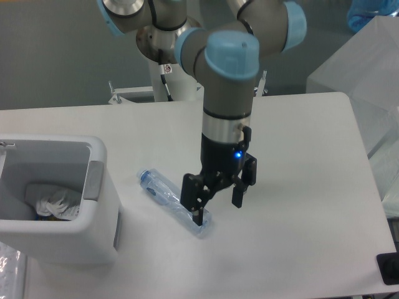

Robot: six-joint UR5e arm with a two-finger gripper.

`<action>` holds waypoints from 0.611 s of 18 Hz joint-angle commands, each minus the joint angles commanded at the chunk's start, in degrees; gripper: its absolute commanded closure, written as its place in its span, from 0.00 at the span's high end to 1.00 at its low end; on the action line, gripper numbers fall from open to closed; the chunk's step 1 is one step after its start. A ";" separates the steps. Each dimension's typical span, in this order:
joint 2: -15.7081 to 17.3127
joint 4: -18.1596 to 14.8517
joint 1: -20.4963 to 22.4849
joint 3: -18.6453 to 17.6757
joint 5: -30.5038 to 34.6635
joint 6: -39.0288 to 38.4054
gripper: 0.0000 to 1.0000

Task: Place the trash in the trash can
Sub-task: 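Lower the gripper around the bottle's middle and close on it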

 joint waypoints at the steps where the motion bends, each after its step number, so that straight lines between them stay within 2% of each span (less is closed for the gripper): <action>1: -0.18 -0.09 -0.09 -0.44 0.88 0.00 1.00; 6: -0.88 0.00 -0.35 -5.01 3.88 0.09 1.00; 11: -3.25 -0.09 -1.49 -5.36 4.58 -0.09 1.00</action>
